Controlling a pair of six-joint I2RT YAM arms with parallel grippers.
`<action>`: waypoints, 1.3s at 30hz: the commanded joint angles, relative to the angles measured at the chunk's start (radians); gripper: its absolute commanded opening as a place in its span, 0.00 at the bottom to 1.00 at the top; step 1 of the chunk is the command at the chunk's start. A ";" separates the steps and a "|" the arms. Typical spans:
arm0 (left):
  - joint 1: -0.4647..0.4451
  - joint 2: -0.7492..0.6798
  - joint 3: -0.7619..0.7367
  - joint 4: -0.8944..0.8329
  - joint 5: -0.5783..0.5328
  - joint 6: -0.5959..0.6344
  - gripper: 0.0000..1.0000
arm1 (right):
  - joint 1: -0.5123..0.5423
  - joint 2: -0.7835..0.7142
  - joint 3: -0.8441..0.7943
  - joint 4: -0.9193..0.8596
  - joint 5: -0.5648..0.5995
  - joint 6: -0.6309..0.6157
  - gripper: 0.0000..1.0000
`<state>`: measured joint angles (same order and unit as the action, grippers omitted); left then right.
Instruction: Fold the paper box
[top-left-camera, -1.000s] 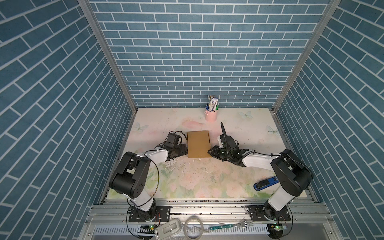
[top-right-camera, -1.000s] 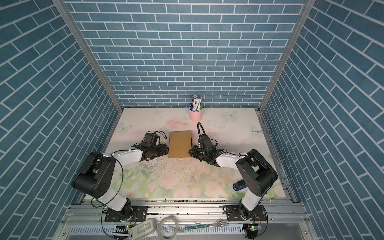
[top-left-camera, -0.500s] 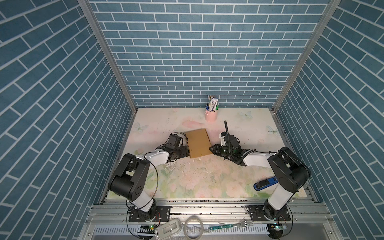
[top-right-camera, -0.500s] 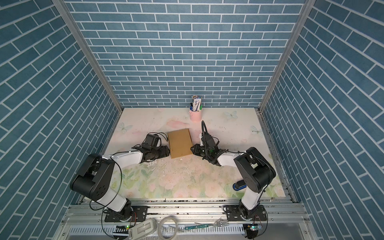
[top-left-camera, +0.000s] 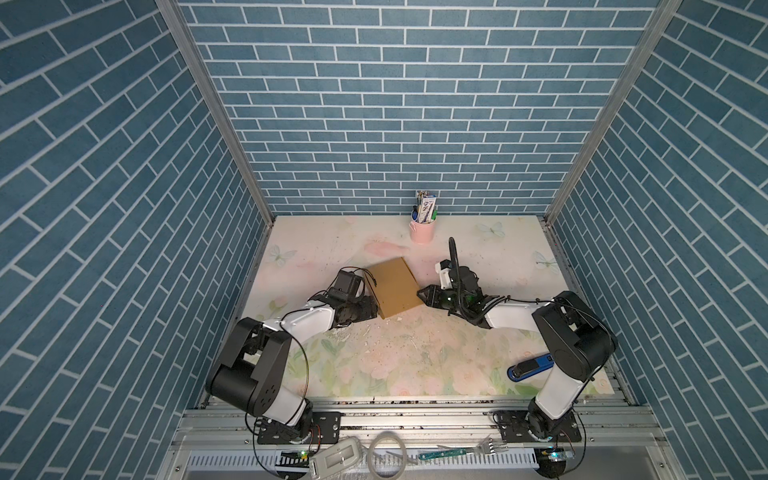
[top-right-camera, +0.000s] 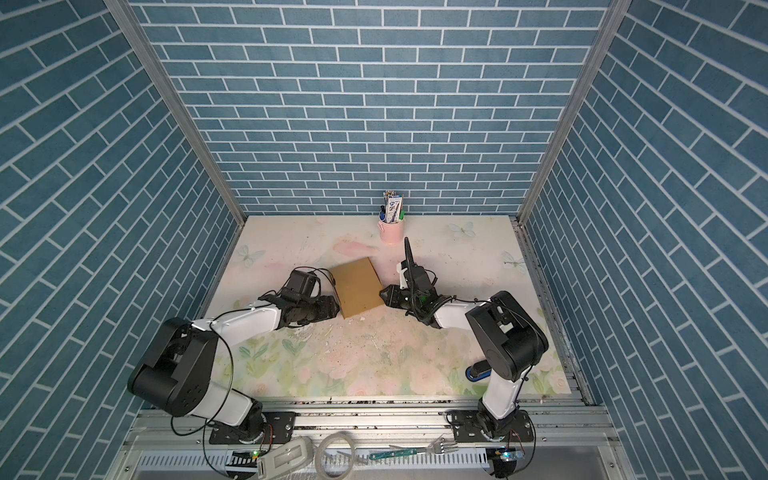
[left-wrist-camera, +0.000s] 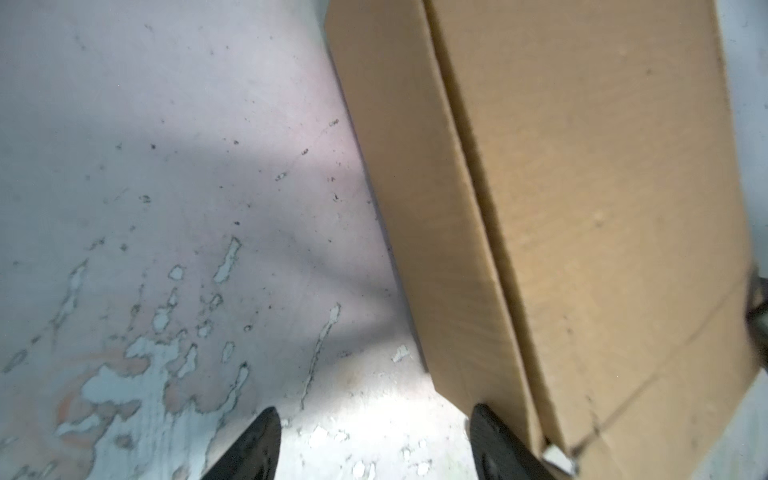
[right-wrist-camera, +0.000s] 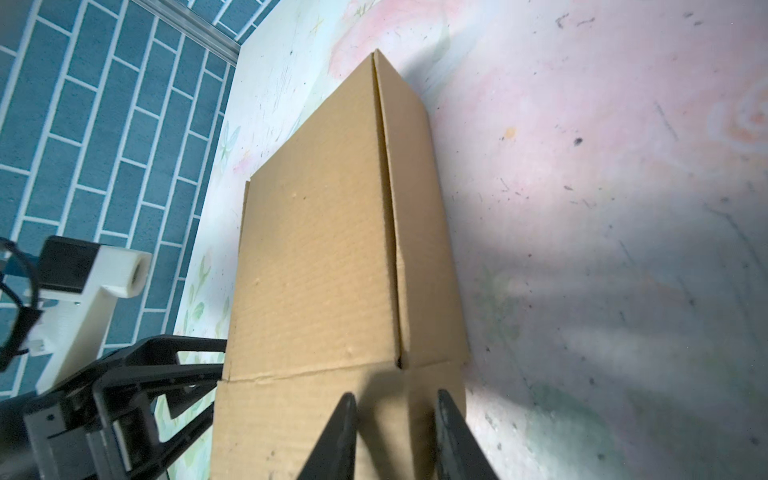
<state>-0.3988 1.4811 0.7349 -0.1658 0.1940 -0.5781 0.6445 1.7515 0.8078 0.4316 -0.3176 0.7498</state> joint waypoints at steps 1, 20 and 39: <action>0.001 -0.067 0.008 -0.031 0.026 0.018 0.74 | 0.005 0.014 0.031 -0.009 -0.041 -0.046 0.33; 0.052 -0.044 0.048 -0.012 0.061 0.014 0.73 | 0.000 0.006 0.050 -0.059 -0.037 -0.072 0.30; -0.028 0.003 0.013 0.106 0.080 -0.069 0.68 | 0.001 0.024 0.038 -0.017 -0.073 0.039 0.20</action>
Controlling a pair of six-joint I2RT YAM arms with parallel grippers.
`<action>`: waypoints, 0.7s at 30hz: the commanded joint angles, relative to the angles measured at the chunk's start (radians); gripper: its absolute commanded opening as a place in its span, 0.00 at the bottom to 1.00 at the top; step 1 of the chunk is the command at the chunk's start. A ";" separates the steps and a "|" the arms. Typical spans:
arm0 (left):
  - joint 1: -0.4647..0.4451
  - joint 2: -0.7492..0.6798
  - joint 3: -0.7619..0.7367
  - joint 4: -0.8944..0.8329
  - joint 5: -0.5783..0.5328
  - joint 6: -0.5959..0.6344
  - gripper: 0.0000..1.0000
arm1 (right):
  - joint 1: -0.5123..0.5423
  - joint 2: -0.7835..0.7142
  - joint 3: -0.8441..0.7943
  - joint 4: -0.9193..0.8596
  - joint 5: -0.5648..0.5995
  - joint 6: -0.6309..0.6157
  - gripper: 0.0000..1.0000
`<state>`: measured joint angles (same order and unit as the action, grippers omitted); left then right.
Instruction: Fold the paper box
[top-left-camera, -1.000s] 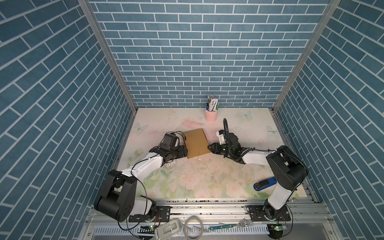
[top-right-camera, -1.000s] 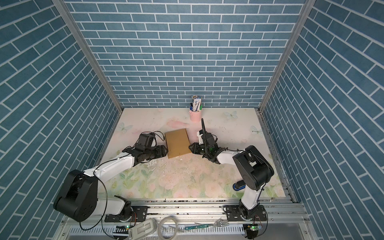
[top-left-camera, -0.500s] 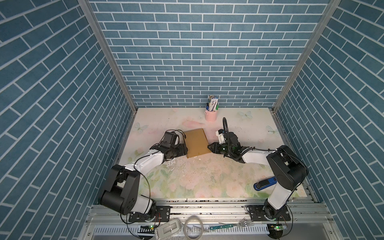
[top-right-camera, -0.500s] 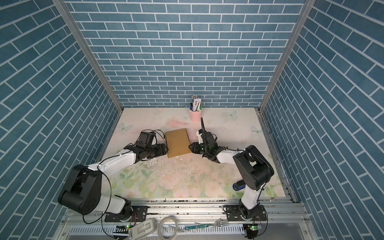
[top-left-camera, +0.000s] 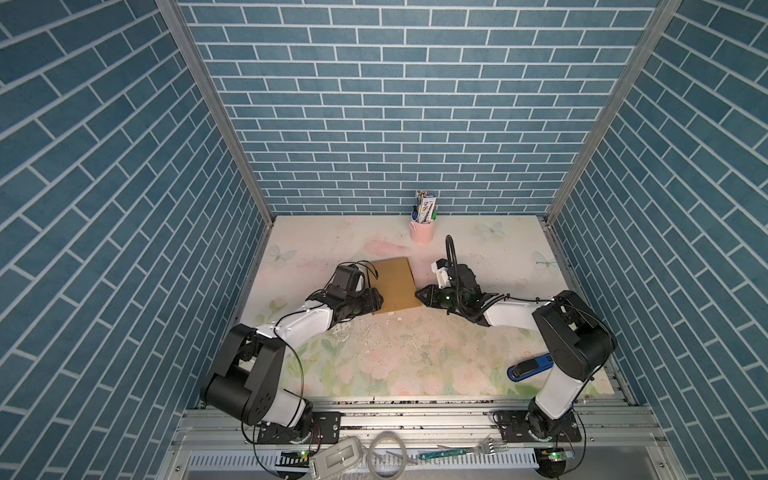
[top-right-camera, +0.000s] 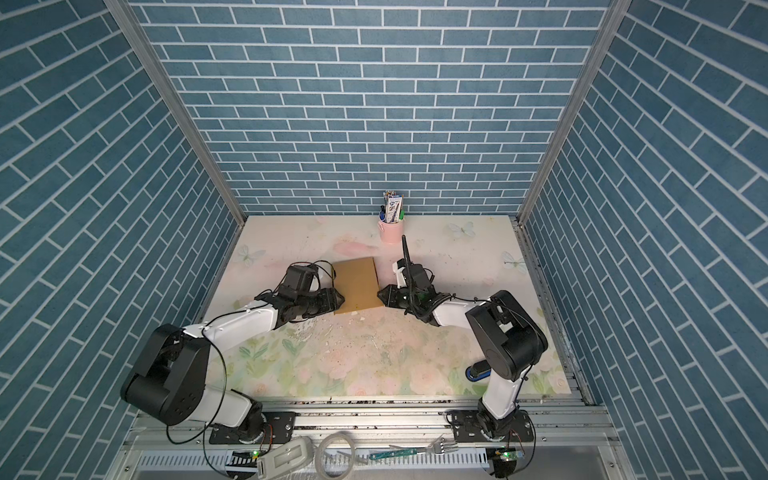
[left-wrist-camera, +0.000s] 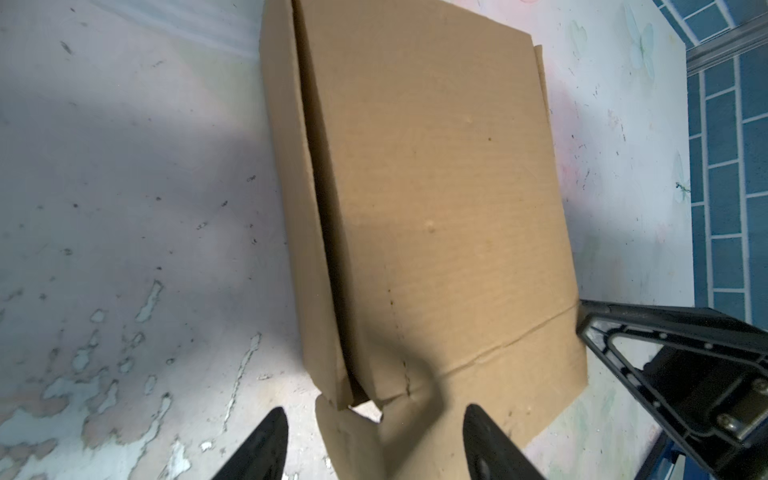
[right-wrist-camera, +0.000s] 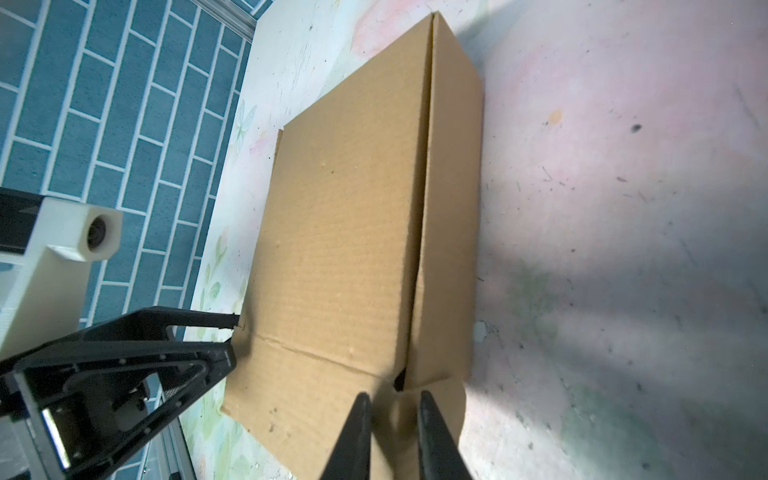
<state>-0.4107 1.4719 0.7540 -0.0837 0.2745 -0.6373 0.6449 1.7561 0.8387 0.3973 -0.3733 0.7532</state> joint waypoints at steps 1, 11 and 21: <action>-0.021 0.016 -0.004 0.027 -0.002 -0.011 0.68 | 0.001 0.019 0.006 0.019 -0.018 0.042 0.19; -0.038 0.044 0.004 0.050 -0.008 -0.022 0.68 | 0.006 0.023 -0.003 0.038 -0.026 0.070 0.17; -0.038 0.071 0.014 0.057 -0.005 -0.017 0.68 | 0.012 0.018 0.006 0.008 -0.024 0.082 0.18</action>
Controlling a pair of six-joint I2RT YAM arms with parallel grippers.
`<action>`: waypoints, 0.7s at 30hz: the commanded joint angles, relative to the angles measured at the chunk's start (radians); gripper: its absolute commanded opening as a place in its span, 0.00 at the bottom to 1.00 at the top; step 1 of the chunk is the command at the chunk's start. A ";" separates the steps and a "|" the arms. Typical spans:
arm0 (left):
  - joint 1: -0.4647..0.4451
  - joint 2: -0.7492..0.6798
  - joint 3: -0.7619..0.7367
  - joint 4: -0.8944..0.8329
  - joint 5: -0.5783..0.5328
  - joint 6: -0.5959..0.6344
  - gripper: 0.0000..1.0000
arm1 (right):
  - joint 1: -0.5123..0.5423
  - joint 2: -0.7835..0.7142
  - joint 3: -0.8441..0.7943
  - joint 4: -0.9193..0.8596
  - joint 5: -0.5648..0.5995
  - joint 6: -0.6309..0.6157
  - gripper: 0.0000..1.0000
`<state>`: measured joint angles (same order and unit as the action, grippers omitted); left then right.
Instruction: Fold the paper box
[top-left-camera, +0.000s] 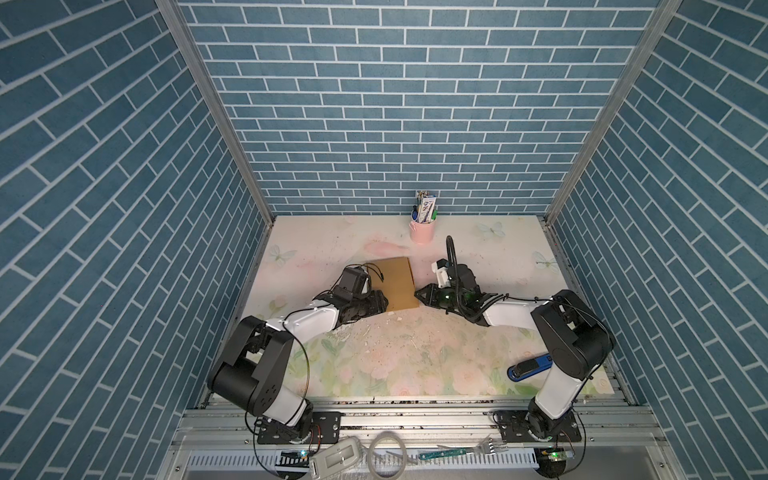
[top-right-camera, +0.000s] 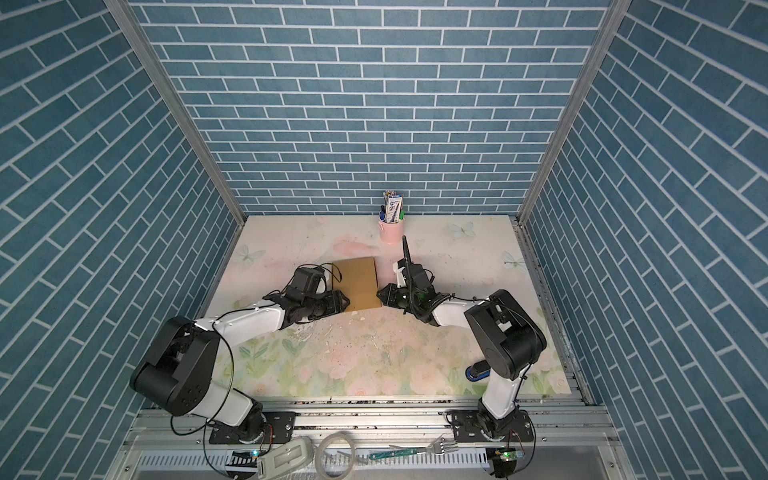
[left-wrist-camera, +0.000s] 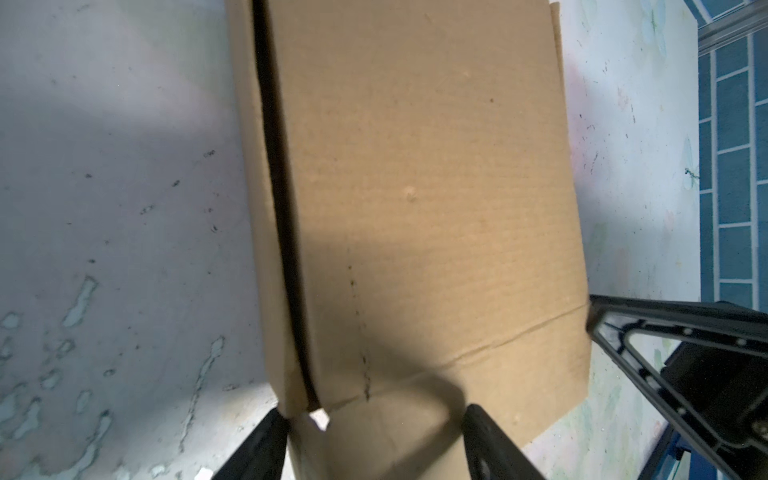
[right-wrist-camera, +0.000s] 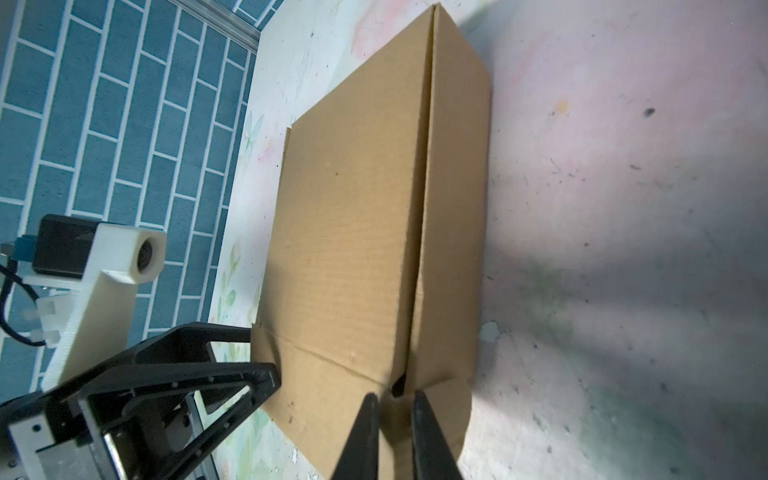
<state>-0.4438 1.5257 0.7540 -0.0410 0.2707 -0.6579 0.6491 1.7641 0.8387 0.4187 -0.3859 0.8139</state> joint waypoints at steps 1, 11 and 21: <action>-0.005 0.020 0.015 0.016 -0.001 0.004 0.68 | 0.007 0.009 0.005 -0.015 -0.009 0.022 0.18; -0.005 0.022 0.015 0.005 -0.014 0.012 0.68 | 0.005 -0.011 -0.010 -0.051 0.021 -0.022 0.20; -0.004 0.034 0.014 0.008 -0.014 0.017 0.68 | 0.007 -0.015 -0.033 -0.014 0.003 0.009 0.20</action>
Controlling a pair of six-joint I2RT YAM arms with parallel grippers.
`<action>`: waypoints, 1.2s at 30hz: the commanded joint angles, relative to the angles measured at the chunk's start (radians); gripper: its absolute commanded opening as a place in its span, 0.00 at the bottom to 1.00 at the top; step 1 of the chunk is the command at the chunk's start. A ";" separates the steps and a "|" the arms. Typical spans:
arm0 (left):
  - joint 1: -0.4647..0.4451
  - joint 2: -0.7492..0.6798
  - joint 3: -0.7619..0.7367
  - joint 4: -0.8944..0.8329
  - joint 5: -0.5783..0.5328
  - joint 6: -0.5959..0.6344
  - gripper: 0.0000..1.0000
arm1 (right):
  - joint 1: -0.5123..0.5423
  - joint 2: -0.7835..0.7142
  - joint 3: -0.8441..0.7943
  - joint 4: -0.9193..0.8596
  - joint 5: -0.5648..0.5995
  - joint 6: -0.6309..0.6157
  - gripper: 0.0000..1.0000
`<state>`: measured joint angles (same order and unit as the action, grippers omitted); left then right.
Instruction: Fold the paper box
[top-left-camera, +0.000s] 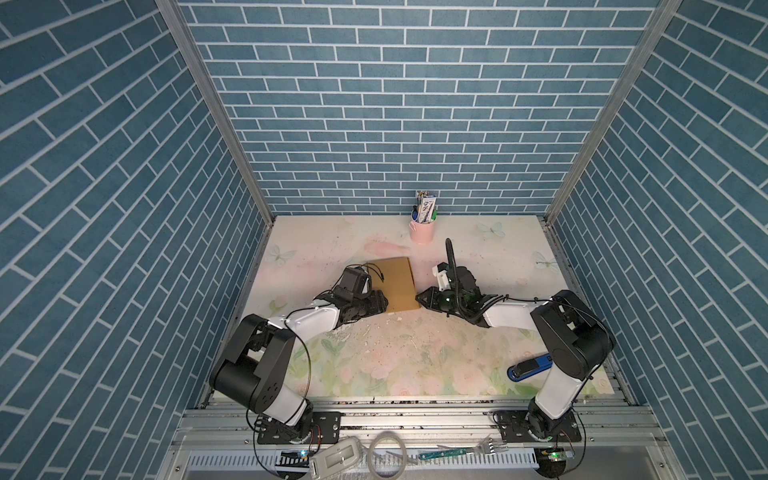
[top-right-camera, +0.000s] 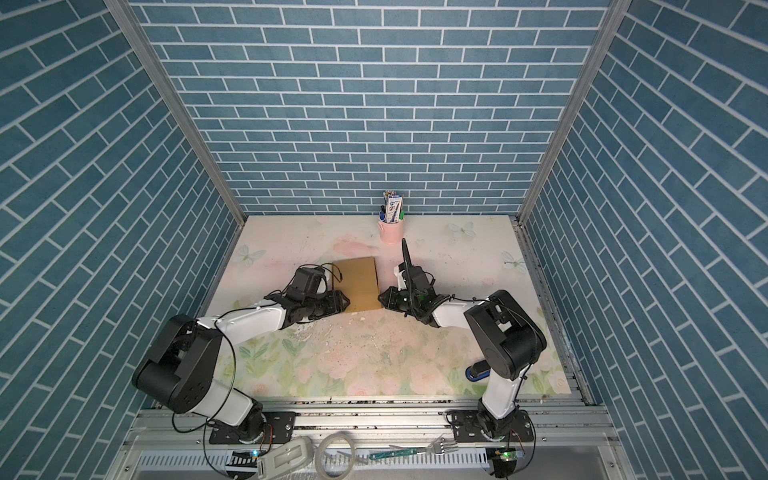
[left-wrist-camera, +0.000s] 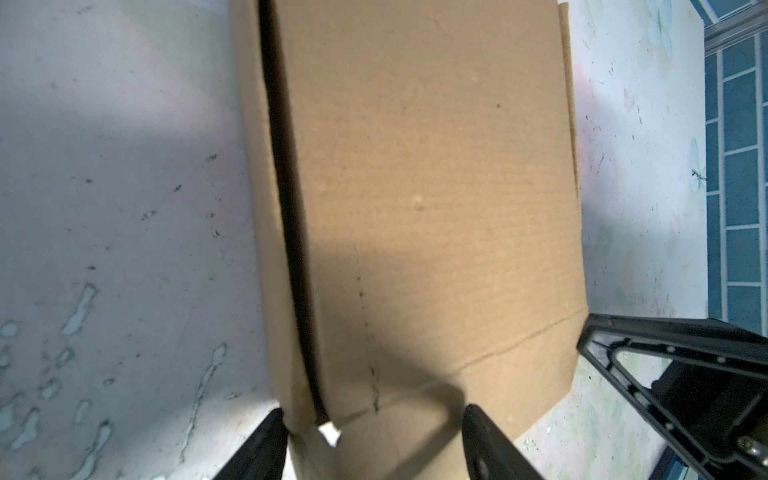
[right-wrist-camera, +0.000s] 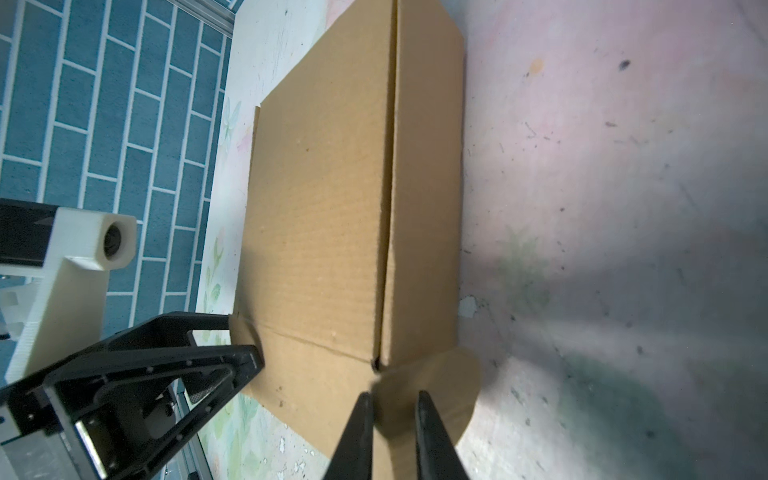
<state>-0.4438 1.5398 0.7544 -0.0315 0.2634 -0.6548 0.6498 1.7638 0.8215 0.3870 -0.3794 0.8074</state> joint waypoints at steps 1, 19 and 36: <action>-0.005 0.022 0.013 0.001 -0.006 0.014 0.68 | 0.007 -0.018 -0.018 0.023 -0.006 0.026 0.20; -0.007 -0.037 0.039 -0.039 0.000 0.015 0.68 | 0.040 -0.048 0.002 0.061 -0.048 0.142 0.20; -0.020 -0.072 0.031 -0.064 -0.013 0.023 0.68 | 0.041 -0.093 0.001 -0.038 0.007 0.137 0.27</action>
<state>-0.4526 1.4830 0.7811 -0.1009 0.2470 -0.6464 0.6777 1.7016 0.8188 0.3721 -0.3847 0.9382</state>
